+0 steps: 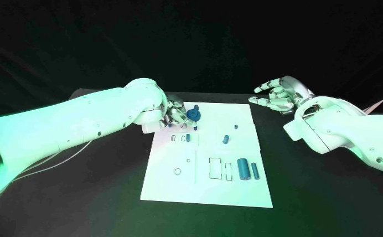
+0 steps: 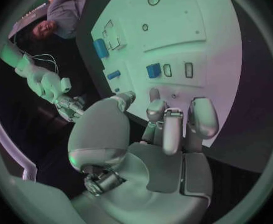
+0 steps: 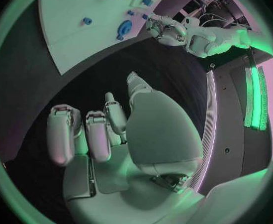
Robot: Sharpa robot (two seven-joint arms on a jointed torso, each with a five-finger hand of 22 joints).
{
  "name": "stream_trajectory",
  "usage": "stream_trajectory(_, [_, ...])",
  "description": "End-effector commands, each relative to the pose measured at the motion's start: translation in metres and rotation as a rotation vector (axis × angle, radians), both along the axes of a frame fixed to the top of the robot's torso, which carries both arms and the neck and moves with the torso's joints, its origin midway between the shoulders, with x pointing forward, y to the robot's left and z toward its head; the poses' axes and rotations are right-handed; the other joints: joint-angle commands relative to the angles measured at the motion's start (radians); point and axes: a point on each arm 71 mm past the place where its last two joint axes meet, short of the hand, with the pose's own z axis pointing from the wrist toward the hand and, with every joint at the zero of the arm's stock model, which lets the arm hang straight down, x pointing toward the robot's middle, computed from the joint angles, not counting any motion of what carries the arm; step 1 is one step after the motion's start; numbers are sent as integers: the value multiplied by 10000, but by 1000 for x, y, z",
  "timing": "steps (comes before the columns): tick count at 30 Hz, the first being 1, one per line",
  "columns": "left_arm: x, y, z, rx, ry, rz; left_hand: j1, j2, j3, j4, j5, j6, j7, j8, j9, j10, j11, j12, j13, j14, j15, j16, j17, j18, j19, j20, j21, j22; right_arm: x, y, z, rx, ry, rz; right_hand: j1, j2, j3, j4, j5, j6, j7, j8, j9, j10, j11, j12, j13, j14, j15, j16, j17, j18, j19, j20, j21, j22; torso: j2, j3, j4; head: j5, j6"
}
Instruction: Assemble the parts on the task board
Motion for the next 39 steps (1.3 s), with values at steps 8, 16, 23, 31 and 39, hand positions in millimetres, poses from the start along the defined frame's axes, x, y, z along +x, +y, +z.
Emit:
stream_trajectory(8, [3,-2,-4,439,538,-326,-349,-65,-724,60,-291,-248,70,-173,215,-101,14,-190,-270,813,-50,153,2072,-229,151,7,168,190,1,-1,0,-36,50,-24,-279,-54,-3,24,46,-49,33,181,-33,-256,-7,-127,-45,915,-81,-46,1920,24,441,-53,-107,1747,32,-19,-29,71,-30])
stream_trajectory(16, [6,-4,-10,626,740,-328,-336,-32,-748,53,-304,-289,91,-240,208,-122,31,-205,-287,813,-34,156,2077,-230,149,22,176,203,1,-1,0,-50,73,-27,-295,-69,-24,19,48,-61,33,186,-38,-255,-7,-126,-47,911,-81,-53,1905,24,441,-54,-111,1745,25,-35,-6,62,-130])
stream_trajectory(23, [6,-6,-15,740,902,-362,-315,-5,-749,50,-294,-299,100,-268,207,-130,38,-210,-290,813,-25,156,2079,-230,143,29,176,201,2,-1,-1,-68,98,-22,-297,-69,-25,20,48,-62,34,186,-38,-259,-7,-131,-52,914,-81,-49,1915,26,438,-54,-121,1740,31,-42,-25,54,-176])
stream_trajectory(31, [5,-5,-20,929,1103,-430,-230,90,-738,41,-245,-281,114,-317,216,-133,54,-207,-276,811,-7,157,2080,-230,137,49,185,215,2,-1,-1,-87,124,-17,-297,-69,-25,20,48,-62,34,186,-38,-259,-7,-131,-52,914,-81,-49,1915,26,438,-54,-121,1740,25,-39,-3,53,-220])
stream_trajectory(39, [4,-6,-23,1003,1267,-554,-119,136,-731,30,-215,-244,116,-341,232,-124,58,-195,-255,813,2,163,2091,-229,131,61,192,223,2,-1,-1,-102,144,-9,-318,-60,-36,22,51,-69,34,193,-41,-250,-6,-121,-44,912,-81,-53,1907,25,441,-55,-118,1742,21,-39,-13,55,-246])
